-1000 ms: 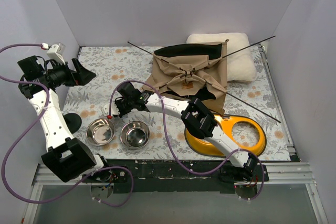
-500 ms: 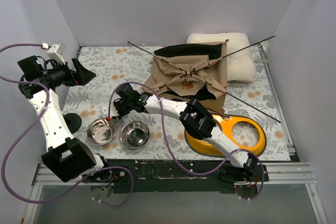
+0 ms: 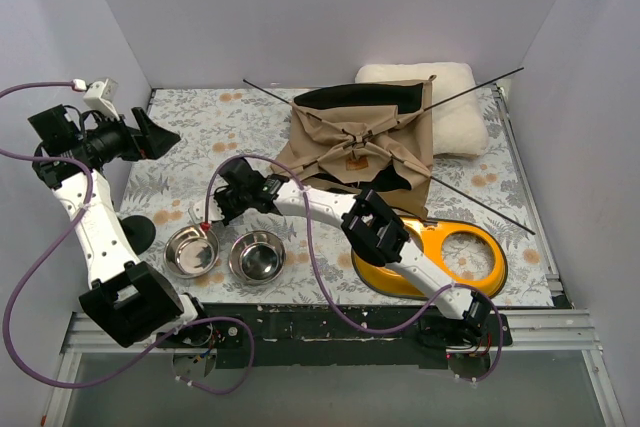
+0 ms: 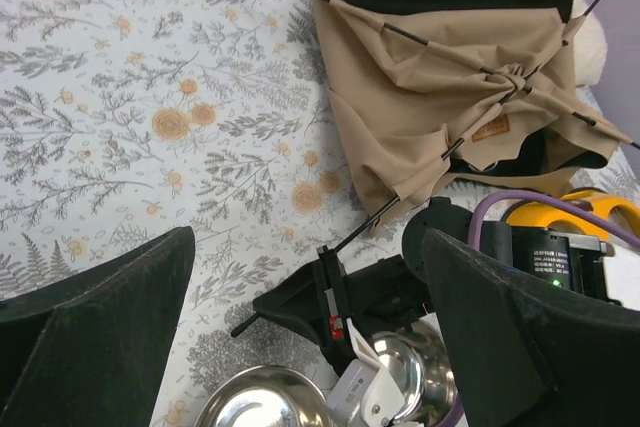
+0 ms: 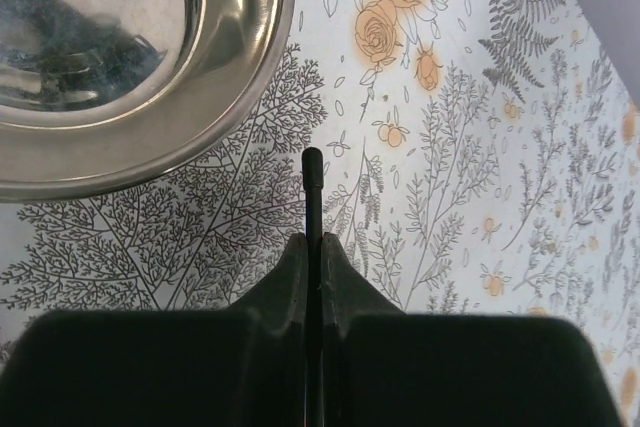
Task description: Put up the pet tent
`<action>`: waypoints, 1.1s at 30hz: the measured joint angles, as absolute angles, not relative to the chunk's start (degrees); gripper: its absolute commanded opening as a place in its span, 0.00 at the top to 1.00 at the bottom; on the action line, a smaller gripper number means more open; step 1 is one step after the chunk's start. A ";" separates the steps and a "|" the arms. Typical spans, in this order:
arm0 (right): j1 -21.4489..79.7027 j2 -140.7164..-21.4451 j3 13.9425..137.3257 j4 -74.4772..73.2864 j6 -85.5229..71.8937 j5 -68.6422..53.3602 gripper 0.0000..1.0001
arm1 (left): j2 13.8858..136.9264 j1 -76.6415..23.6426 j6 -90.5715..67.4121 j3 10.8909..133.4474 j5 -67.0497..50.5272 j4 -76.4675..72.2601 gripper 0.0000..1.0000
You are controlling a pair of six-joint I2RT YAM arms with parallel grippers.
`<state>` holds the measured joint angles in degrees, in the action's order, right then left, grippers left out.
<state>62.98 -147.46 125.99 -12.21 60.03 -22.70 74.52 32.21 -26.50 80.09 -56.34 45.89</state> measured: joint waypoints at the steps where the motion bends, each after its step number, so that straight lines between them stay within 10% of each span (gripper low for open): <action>1: 62.92 -147.37 126.26 -12.16 60.36 -22.68 0.99 | 74.54 32.53 -27.44 80.01 -57.17 44.62 0.02; 17: 55.68 -130.15 127.33 -14.79 66.52 -24.34 0.99 | 85.25 34.15 -45.04 82.17 -68.62 11.05 0.04; 33: 52.88 -125.47 128.95 -9.26 66.15 -21.65 0.99 | 71.83 26.52 -56.45 46.17 -70.46 -15.81 0.15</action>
